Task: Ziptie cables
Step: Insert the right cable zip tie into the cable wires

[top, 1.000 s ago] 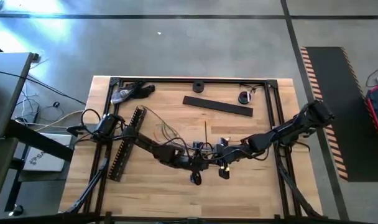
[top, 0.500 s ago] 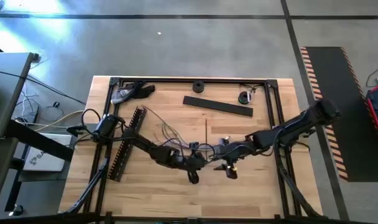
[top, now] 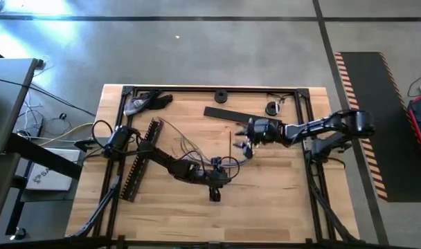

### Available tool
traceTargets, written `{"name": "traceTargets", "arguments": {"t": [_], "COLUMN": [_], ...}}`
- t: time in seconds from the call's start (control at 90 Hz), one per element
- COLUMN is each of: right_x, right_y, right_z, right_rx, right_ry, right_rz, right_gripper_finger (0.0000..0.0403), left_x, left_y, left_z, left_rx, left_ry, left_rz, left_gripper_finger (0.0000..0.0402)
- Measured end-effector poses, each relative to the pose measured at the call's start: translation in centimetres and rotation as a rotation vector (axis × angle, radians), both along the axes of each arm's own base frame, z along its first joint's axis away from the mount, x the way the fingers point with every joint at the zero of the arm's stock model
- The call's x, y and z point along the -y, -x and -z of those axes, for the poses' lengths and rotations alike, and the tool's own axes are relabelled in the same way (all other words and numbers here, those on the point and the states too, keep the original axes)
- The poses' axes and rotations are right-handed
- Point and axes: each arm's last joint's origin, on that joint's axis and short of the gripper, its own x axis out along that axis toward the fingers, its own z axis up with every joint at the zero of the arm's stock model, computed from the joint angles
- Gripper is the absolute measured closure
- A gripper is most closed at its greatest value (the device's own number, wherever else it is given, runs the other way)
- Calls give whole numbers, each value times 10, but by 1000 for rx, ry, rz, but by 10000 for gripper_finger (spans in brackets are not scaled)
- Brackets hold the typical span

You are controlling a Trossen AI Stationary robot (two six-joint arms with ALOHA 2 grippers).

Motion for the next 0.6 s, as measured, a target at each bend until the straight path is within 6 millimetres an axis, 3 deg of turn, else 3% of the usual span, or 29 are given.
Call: {"name": "traceTargets", "arguments": {"t": [0.289,0.6], "right_x": [33,43], "right_y": [-20,-33], "right_z": [39,45], "right_rx": [-67,-48], "right_ry": [-85,-97], "right_rz": [-20,-114], "right_gripper_finger": [100,94], "left_x": [-4,-4], "left_y": [-1,0], "left_z": [1,2], "left_rx": [-11,-26], "left_ry": [9,17], "left_rz": [18,34], "left_gripper_finger": [401,401]}}
